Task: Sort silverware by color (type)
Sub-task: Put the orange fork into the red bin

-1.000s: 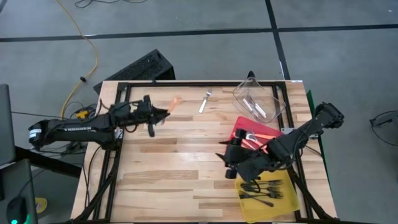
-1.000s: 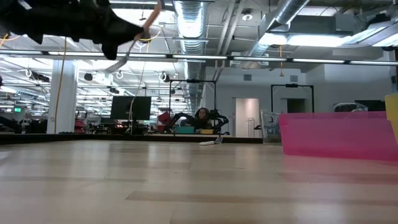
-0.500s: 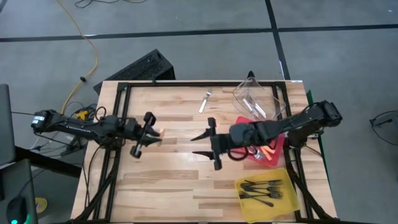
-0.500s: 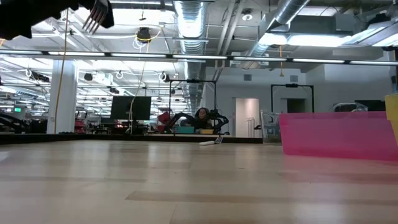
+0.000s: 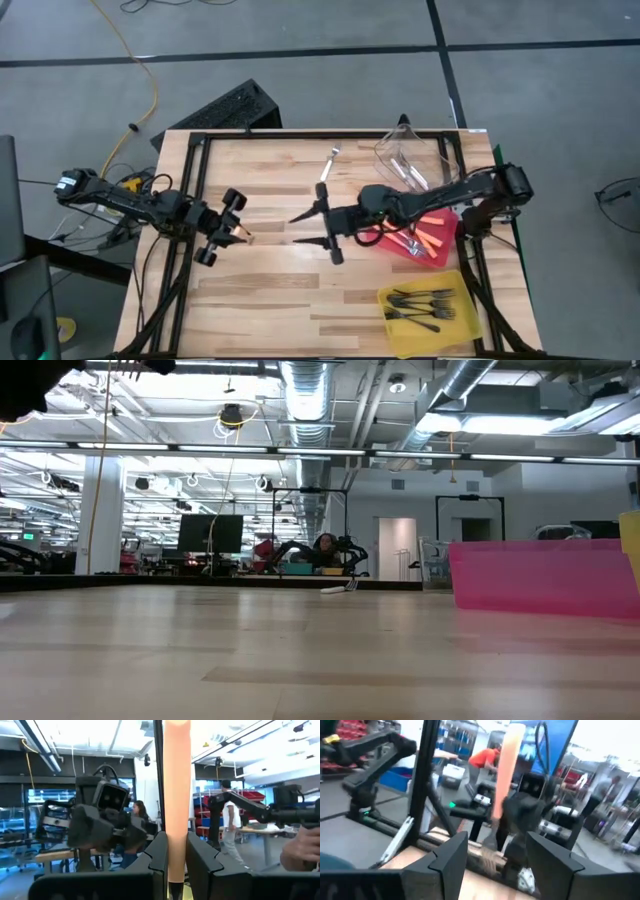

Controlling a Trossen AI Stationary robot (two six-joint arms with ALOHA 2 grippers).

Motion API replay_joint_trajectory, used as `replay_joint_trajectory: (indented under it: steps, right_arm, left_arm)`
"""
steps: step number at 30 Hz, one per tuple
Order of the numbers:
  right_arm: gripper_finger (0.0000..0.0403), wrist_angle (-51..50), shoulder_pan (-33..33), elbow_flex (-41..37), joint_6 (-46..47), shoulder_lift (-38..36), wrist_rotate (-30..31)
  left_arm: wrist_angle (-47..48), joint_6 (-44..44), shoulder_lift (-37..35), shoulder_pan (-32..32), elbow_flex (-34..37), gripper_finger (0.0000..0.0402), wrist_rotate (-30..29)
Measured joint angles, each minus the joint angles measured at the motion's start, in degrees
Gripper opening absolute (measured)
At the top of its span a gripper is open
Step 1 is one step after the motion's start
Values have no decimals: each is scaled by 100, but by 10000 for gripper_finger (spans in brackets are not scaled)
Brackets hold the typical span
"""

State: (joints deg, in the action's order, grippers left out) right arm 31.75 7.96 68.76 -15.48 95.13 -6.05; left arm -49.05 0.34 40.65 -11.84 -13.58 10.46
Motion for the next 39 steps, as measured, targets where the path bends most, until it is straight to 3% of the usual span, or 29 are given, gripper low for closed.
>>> replay_joint_trajectory:
  steps: [4, 19, 34, 39]
  right_arm:
    - [230, -2, -78, 442, -96, 464, -53]
    - [274, -463, -131, 2028, 44, 1399, -1457]
    - [274, -664, -130, 2769, 216, 2070, -1902]
    - [240, -638, -121, 2791, 212, 2065, -1956]
  left_arm:
    - [-56, -236, 231, 0, -2, 24, 100]
    - [-636, -417, 972, -7, -4, 25, 378]
    - [-560, -501, 1118, -2, -4, 25, 323]
    - [-552, -557, 1209, 1, -7, 25, 284]
